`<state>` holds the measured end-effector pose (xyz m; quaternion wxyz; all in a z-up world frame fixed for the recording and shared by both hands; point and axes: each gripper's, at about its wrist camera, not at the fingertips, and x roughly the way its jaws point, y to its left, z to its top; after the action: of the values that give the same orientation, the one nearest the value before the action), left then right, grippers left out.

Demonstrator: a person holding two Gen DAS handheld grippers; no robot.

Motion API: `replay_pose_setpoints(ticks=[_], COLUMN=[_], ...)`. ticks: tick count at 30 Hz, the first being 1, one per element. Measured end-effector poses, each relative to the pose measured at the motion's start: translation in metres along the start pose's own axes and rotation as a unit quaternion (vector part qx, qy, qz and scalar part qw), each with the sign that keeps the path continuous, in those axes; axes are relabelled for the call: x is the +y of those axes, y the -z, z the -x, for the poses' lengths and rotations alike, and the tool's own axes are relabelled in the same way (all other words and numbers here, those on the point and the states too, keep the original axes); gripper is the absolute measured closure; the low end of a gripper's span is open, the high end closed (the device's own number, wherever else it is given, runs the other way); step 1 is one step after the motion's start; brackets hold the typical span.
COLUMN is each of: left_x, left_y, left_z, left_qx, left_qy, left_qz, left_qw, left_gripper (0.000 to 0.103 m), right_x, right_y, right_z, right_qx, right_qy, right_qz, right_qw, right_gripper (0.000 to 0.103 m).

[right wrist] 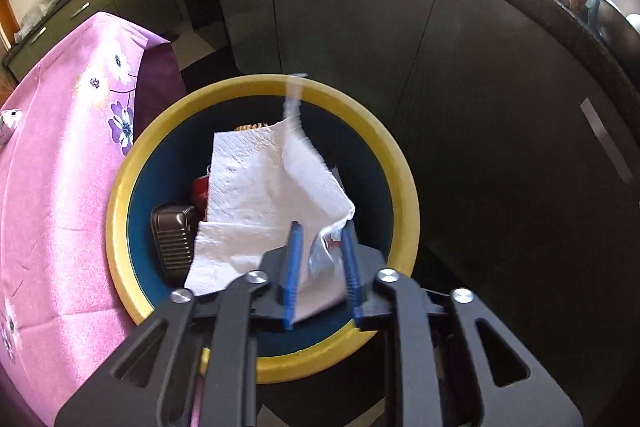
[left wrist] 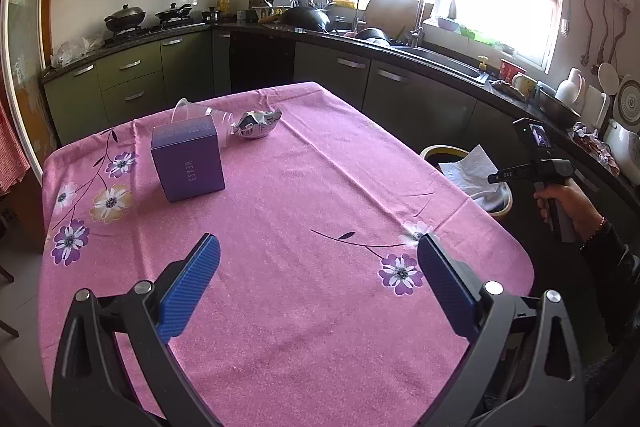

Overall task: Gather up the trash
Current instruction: 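Carry the tissue over the bin and open the right tool, then withdraw the right tool from the bin toward the table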

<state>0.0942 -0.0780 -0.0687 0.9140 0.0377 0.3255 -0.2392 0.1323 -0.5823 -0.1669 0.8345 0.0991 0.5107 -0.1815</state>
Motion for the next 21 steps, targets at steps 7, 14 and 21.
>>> replay_pose_setpoints(ticks=[7,14,21], left_x=[0.003,0.044,0.096], left_y=[-0.002,-0.026,-0.053], left_z=[-0.011,-0.043,-0.096], left_qx=[0.007,0.014,0.025], left_qy=[-0.017,-0.095,-0.18], left_qz=[-0.006,0.033,0.098], left_qw=[0.9998,0.9949,0.9784], left_gripper=[0.009,0.007,0.007], right_x=[-0.01,0.023,0.063], right_y=[0.004,0.014,0.008], right_z=[0.035,0.08,0.091], right_qx=[-0.051,-0.097,-0.108], right_qy=[-0.005,-0.066,-0.132], right_qz=[-0.012,0.015,0.042], right_qw=[0.999,0.993,0.984], right_gripper=[0.051,0.046,0.046])
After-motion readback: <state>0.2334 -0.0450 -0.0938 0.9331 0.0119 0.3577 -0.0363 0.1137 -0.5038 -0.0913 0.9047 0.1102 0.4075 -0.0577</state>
